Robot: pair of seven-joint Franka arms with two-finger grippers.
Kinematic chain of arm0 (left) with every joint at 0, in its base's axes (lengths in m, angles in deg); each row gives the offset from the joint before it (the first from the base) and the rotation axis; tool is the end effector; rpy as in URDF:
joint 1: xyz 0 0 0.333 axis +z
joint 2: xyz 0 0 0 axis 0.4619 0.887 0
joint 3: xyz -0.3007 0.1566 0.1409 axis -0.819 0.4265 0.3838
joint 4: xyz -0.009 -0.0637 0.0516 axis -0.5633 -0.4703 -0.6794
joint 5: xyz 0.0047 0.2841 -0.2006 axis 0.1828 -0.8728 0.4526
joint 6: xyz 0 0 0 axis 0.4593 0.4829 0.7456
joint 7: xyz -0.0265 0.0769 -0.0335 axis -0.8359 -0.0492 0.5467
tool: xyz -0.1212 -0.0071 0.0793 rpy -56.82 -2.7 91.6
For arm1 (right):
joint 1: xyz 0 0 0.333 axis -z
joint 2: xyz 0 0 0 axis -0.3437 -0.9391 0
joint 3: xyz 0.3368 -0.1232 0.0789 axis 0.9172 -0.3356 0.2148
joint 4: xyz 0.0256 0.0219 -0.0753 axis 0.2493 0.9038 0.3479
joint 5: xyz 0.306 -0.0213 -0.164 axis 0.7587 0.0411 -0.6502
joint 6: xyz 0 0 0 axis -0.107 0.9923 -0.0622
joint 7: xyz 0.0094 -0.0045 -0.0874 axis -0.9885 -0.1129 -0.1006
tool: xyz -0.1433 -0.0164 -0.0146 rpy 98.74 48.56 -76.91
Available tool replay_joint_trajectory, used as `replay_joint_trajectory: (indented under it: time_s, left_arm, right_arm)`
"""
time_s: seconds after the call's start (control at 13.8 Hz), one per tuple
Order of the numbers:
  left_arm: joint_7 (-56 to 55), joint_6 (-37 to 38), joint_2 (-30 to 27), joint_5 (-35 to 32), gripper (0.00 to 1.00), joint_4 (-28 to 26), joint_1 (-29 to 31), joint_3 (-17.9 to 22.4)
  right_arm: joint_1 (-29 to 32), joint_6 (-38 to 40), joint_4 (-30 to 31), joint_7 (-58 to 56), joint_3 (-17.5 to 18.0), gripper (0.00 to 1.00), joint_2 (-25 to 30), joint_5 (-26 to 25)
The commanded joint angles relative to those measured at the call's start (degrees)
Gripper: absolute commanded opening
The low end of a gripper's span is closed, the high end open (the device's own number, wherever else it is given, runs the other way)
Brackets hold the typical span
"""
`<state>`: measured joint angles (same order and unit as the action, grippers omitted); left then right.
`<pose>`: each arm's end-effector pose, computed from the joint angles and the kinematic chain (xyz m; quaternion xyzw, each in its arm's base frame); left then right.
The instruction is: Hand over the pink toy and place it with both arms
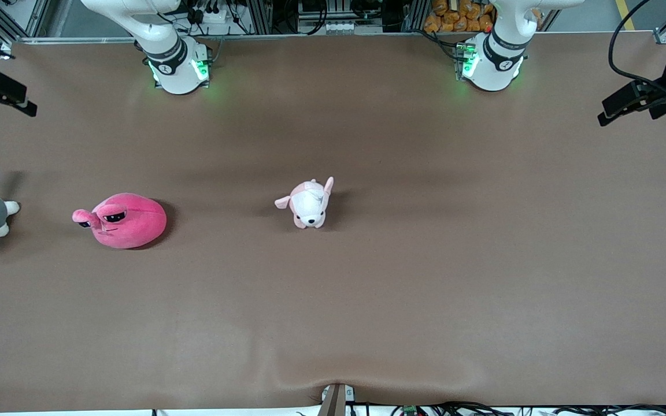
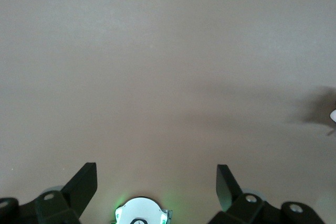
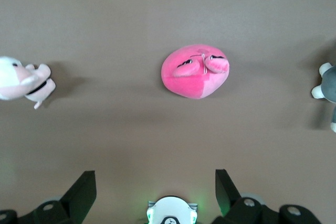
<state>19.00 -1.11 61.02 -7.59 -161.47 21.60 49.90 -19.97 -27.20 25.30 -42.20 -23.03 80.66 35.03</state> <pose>0.4529 -0.0239 0.6677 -0.9974 -0.0693 0.0192 0.0042 0.4527 -0.0101 0.6945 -0.9980 -0.0271 0.0485 0.0301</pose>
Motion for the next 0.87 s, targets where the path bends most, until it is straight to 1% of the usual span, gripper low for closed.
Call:
replay_joint_trajectory:
  time_s: [0.0,0.07,0.15,0.36,0.58,0.8]
  left_arm:
    - [0.12,-3.62,-5.44,-1.27,1.0,-6.58,-2.26,1.78]
    - [0.91,-3.63,-5.45,-1.71,1.0,-6.41,-1.83,1.08]
    - [0.92,-3.46,-5.62,-1.72,1.0,-6.32,-1.82,0.64]
    - [1.44,-3.19,-5.89,-2.24,1.0,-6.59,-1.82,0.11]
    - [3.47,-3.19,-6.41,-4.26,1.0,-6.76,-1.82,-0.68]
    - [3.29,-3.19,-5.37,-4.27,1.0,-6.06,-1.82,-0.69]
  right_arm:
    - [-0.4,-3.36,8.08,-7.25,-0.21,1.0,6.43,-2.72]
    - [-0.4,-3.36,7.29,-8.5,-0.21,1.0,6.26,-4.04]
    - [-0.49,-3.19,6.59,-8.07,-0.12,1.0,6.08,-4.31]
    - [-0.4,-3.01,5.0,-7.72,-0.12,1.0,5.29,-4.4]
    - [-0.49,-2.92,1.4,-7.63,-0.12,1.0,2.83,-4.4]
    - [-0.75,-2.75,1.13,-7.54,-0.12,1.0,2.47,-4.4]
